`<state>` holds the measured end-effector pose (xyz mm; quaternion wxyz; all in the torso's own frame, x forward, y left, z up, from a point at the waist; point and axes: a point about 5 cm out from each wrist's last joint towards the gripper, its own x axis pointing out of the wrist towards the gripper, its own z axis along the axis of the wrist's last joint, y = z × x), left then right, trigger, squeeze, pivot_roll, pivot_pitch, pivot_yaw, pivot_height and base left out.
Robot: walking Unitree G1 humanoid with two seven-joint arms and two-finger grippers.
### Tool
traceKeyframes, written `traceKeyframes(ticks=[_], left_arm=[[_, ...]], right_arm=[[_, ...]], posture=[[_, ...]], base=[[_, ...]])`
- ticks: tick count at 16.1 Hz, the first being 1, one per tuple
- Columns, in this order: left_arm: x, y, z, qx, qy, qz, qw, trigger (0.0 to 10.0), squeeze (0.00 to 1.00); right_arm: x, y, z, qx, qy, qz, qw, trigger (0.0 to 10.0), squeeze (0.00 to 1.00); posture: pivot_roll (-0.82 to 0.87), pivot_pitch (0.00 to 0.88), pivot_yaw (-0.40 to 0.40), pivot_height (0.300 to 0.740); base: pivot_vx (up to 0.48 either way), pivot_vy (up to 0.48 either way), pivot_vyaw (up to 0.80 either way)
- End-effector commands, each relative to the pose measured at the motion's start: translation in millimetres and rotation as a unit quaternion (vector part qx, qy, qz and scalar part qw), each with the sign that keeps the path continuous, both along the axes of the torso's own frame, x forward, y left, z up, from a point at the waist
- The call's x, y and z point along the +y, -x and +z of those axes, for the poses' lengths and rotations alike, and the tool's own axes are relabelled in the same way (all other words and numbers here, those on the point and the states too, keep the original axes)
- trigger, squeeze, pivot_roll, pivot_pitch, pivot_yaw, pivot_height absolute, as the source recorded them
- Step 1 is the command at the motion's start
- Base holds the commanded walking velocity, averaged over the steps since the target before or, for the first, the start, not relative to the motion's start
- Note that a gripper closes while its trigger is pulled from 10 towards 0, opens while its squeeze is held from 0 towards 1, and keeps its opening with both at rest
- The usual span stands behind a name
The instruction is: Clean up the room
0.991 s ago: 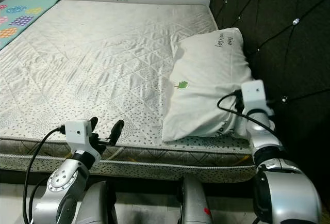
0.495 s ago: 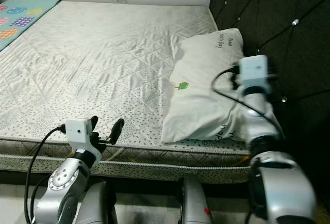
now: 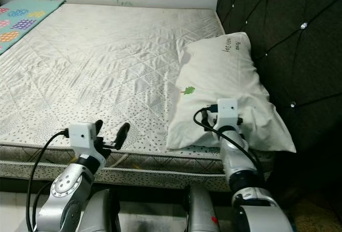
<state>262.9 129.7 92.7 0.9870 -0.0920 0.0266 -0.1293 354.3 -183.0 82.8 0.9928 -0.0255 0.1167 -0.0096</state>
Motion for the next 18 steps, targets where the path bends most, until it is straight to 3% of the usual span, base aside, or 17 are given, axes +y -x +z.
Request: traceKeyframes(ticks=[1, 5, 9, 11, 12, 13, 14, 16, 18], left_arm=[[1.4, 1.1, -2, 0.008, -0.005, -0.002, 1.000, 10.0, 0.00], [3.0, 2.5, -2, 0.009, -0.009, -0.001, 1.000, 10.0, 0.00], [4.7, 3.7, -3, 0.012, -0.009, 0.002, 1.000, 10.0, 0.00], [3.9, 2.8, -3, 0.012, -0.009, 0.003, 1.000, 10.0, 0.00], [3.6, 2.5, -2, 0.011, -0.008, 0.002, 1.000, 10.0, 0.00], [3.3, 1.9, -3, 0.011, -0.008, 0.002, 1.000, 10.0, 0.00], [3.2, 1.6, -2, 0.010, -0.008, 0.001, 1.000, 10.0, 0.00], [1.9, -0.6, -1, 0.002, -0.005, 0.003, 1.000, 10.0, 0.00], [1.5, -3.9, 1, -0.006, -0.002, 0.009, 1.000, 10.0, 0.00]], right_arm=[[0.5, -3.0, 3, 0.002, -0.009, -0.013, 1.000, 10.0, 1.00], [8.3, -9.1, 0, 0.047, -0.068, -0.081, 0.993, 10.0, 1.00], [20.8, 8.3, -35, 0.162, -0.095, -0.092, 0.978, 10.0, 0.96], [16.2, 10.8, -38, 0.163, -0.099, -0.104, 0.976, 10.0, 0.91], [9.7, 3.9, -25, 0.115, -0.079, -0.107, 0.984, 10.0, 0.88], [5.7, -3.6, -9, 0.061, -0.072, -0.102, 0.990, 10.0, 0.71], [4.7, -6.4, -3, 0.039, -0.077, -0.100, 0.991, 10.0, 0.71], [1.8, -15.0, 29, -0.065, -0.076, -0.070, 0.993, 10.0, 0.00], [2.6, -15.8, 52, -0.137, -0.048, -0.038, 0.989, 10.0, 0.00]], posture=[[-0.04, 0.014, 0.014, 0.560], [-0.03, 0.022, 0.014, 0.560], [-0.02, 0.023, 0.007, 0.560], [-0.02, 0.021, 0.006, 0.560], [-0.02, 0.020, 0.008, 0.560], [-0.03, 0.017, 0.010, 0.560], [-0.03, 0.017, 0.010, 0.560], [-0.04, 0.006, 0.008, 0.560], [-0.05, 0.000, 0.005, 0.560]], base=[[0.000, 0.000, 0.00], [0.000, 0.000, 0.00], [0.000, 0.000, 0.00], [0.000, 0.000, 0.00], [0.000, 0.000, 0.00], [0.000, 0.000, 0.00], [0.000, 0.000, 0.00], [0.000, 0.000, 0.00], [0.000, 0.000, 0.00]])
